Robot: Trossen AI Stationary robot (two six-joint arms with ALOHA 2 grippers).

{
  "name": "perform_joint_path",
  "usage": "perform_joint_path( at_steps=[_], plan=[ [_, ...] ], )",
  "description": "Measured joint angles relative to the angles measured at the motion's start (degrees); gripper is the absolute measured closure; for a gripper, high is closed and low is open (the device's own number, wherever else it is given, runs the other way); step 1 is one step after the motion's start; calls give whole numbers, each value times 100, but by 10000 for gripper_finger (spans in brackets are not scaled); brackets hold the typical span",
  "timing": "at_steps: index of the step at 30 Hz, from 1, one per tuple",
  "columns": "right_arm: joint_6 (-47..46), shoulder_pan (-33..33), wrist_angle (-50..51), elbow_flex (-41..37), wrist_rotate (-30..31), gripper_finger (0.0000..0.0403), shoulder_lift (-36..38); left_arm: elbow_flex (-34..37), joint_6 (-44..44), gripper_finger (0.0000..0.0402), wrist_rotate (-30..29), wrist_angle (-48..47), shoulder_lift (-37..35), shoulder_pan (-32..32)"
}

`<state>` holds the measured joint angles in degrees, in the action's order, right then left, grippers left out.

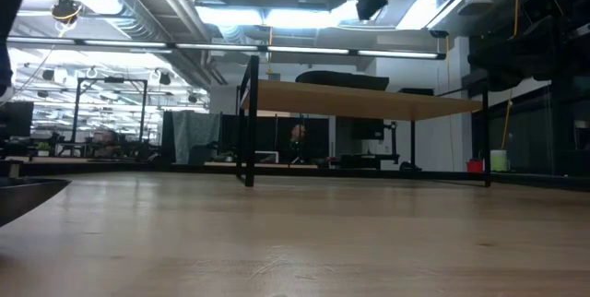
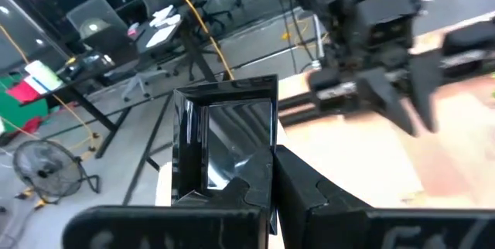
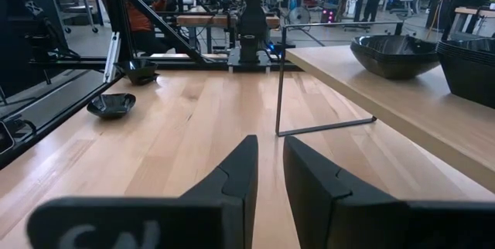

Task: Pick & Place Mini shaped plates
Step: Stack the square plate on top of the square plate on the shelf

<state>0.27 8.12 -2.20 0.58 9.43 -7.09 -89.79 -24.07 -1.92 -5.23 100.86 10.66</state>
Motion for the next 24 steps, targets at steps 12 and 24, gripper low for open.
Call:
perform_joint_path(
  at_steps=[12,24],
  plan=[
    [0,0,0,0,-2,338,-2,-1383,81,398,-4,289,1413,287],
    [0,-1,0,0,0,338,0,-1537,181,398,-391,1267,2155,252]
  ],
)
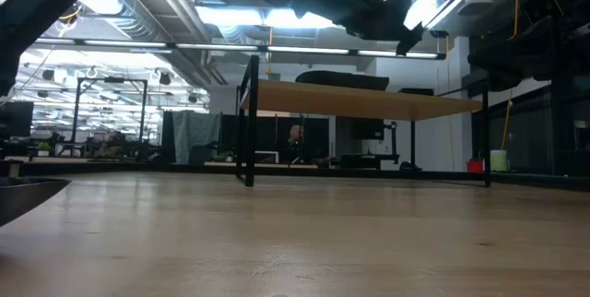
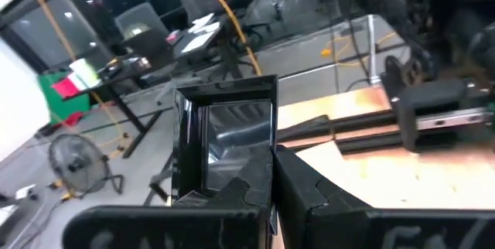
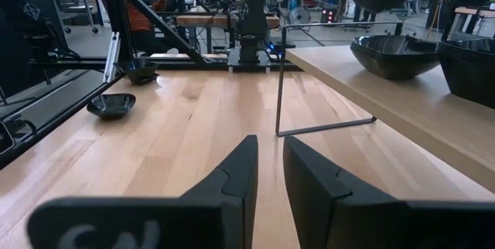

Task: Pick & Place Mini shaped plates
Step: Stack the square plate on top of the square plate on the shelf

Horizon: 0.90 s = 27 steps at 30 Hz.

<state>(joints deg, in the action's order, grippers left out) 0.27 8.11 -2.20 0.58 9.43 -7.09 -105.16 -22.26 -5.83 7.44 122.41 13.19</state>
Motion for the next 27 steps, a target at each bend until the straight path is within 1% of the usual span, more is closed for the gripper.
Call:
perform_joint_path(
  at_steps=[4,6,8,9,13,16,20,24,27],
  plan=[
    [0,1,0,0,0,338,0,-2,-132,398,-302,36,33,-24],
    [0,0,0,0,0,338,0,-9,-265,398,-609,-30,33,-57],
    [0,1,0,0,0,338,-1,-221,-308,398,-921,-523,45,-81],
    [0,1,-1,0,0,338,-1,-381,-304,398,-988,-852,50,-81],
    [0,0,-2,0,0,338,-1,-732,-258,398,-924,-1690,23,-83],
    [0,1,-2,0,0,338,0,-756,-365,398,-924,-2308,-97,-83],
    [0,1,-2,0,0,338,-2,-769,-360,398,-916,-3034,-464,-107],
    [0,1,0,0,0,338,0,-529,-380,398,-865,-3259,-936,-175],
    [0,1,0,0,0,338,-2,-142,-381,398,-608,-3312,-1448,-260]
  ],
)
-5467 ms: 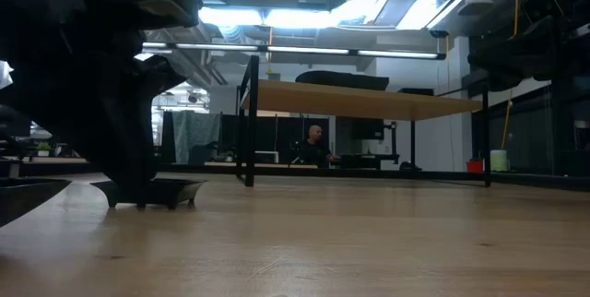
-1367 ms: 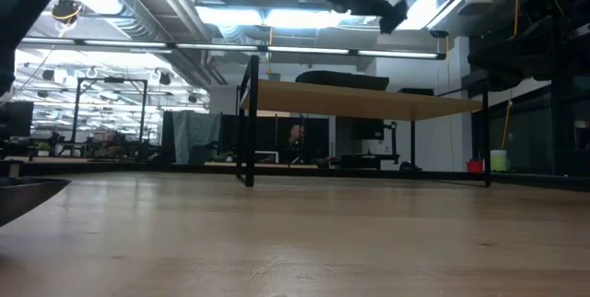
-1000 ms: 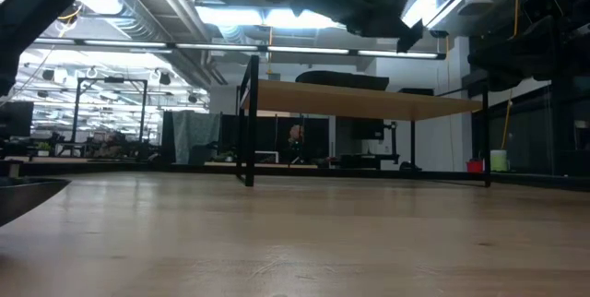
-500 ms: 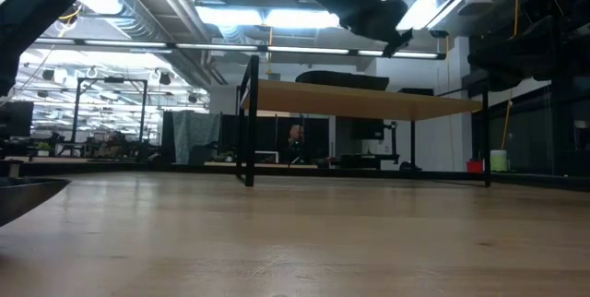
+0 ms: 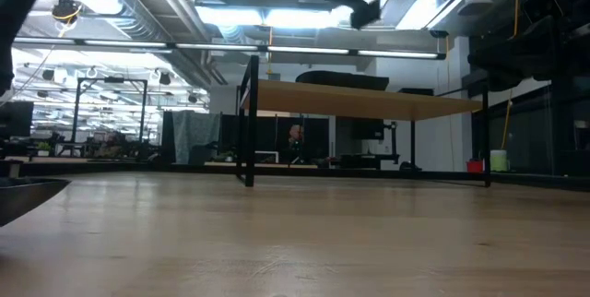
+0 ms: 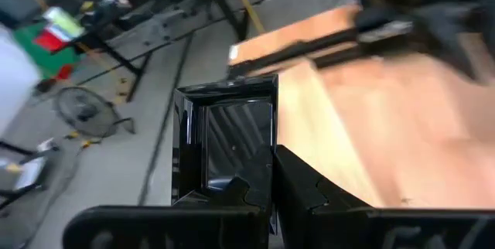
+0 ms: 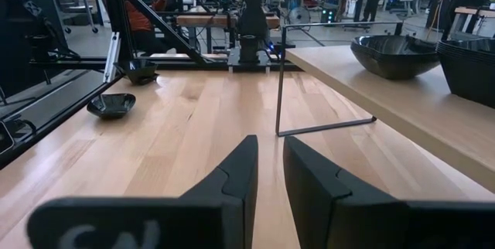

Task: Pick & Place Mini shaped plates
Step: Stack the square plate on top of the square plate on the shelf

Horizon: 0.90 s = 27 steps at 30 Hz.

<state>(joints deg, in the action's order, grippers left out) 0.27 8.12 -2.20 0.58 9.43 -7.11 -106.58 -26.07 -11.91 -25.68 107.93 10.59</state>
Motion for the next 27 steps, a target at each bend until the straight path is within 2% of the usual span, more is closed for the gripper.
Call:
perform_joint_path(
  at_steps=[3,7,14,17,23,27],
  plan=[
    [0,-2,0,0,0,338,2,679,53,398,164,-54,-593,-91],
    [0,0,-1,0,-1,338,1,1921,128,398,232,77,-1514,-288],
    [-2,-2,-2,0,0,338,0,3918,391,398,1132,650,-3105,-885],
    [-2,0,-2,0,0,338,0,4446,591,398,1434,836,-3604,-1181],
    [-341,-2,-658,-4,-79,338,-15,5174,800,398,1465,1319,-4091,-1825],
    [6,-4,-982,250,-745,338,-117,5454,688,398,1465,1536,-4186,-2146]
  ],
)
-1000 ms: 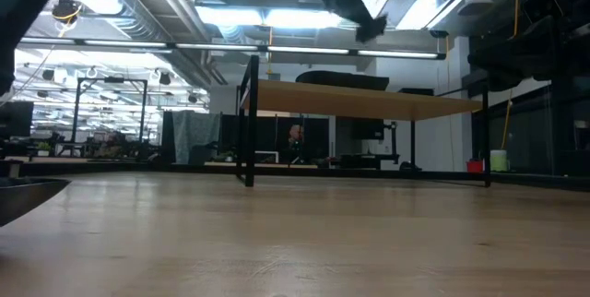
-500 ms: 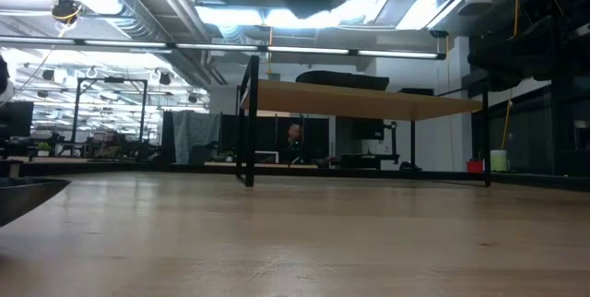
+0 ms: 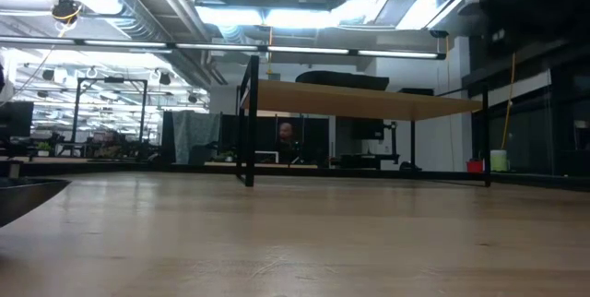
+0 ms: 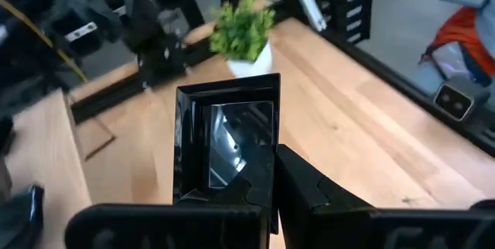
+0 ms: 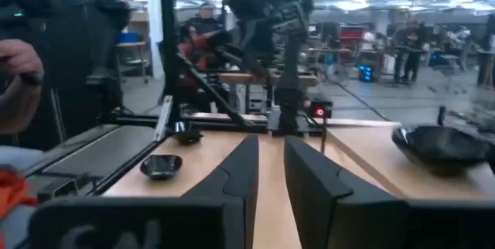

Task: Pick & Place Mini shaped plates
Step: Stack the square plate on top of the square plate on the shelf

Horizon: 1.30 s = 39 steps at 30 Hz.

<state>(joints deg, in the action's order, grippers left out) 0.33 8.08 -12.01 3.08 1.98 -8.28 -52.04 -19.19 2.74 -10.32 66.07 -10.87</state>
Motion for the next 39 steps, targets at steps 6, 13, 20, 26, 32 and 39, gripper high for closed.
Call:
perform_joint_path(
  at_steps=[6,13,20,26,32,39],
  plan=[
    [421,0,131,909,-55,338,-1116,110,47,398,249,368,28,-43],
    [981,2,151,2468,-517,338,-3458,110,585,398,238,688,244,191],
    [2464,6,554,4100,-1414,335,-5457,112,2308,398,135,854,556,516],
    [2862,-35,1753,5458,-1305,284,-6761,112,3113,398,286,886,598,536],
    [2865,-78,2240,6493,-904,217,-7651,112,3390,398,659,829,598,494],
    [2890,-74,2397,6900,-883,202,-8011,112,3384,398,902,603,593,417]
  ],
)
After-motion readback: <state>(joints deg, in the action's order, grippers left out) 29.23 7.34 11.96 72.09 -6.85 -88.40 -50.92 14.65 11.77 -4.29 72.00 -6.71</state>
